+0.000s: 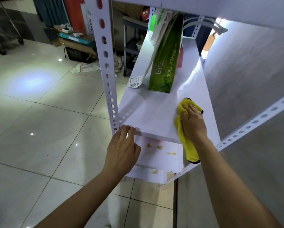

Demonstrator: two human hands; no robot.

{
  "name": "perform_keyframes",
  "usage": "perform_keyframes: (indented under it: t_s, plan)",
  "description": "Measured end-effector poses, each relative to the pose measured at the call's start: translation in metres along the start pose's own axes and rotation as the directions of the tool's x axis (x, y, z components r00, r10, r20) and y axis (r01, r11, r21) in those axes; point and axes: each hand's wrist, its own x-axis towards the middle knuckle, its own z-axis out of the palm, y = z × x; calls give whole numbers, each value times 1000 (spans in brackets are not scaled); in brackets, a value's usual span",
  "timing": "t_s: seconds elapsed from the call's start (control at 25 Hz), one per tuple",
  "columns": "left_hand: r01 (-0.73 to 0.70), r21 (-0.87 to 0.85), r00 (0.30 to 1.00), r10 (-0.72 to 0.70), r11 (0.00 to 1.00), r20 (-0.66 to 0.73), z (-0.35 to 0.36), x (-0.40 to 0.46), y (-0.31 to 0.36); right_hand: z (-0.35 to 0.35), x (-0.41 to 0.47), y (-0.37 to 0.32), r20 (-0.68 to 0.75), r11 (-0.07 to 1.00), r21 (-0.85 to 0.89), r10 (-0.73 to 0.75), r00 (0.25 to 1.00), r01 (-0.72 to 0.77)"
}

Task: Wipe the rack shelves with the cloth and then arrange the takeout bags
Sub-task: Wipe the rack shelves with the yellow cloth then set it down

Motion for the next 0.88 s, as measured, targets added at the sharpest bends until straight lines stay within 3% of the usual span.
perform_keyframes:
  t_s: [0.2,0.36,0.48,0.64,0.76,0.8,0.88]
  plan:
    - [-60,-63,994,65,996,89,-17,-5,-12,0,-11,-8,-19,999,-42,26,999,-27]
    - [-79,-126,991,92,989,100,-22,-8,-14,33,-46,-51,50,968,-24,-247,968,249]
    - [-51,-164,994,67,985,89,-26,-2,-14,50,-19,-97,212,886,6,-454,866,463]
    - [-24,-202,998,36,979,57,-26,-1,-14,62,-3,-122,258,865,56,-496,829,499]
    - [-25,-234,999,34,972,32,-24,-2,-13,65,-24,-112,291,793,82,-598,747,603]
    - [-27,-230,999,32,973,21,-23,-1,-12,64,-22,-111,300,792,84,-598,743,604]
    - [-19,-206,1000,22,978,14,-22,2,-10,61,-6,-113,263,848,65,-523,811,526]
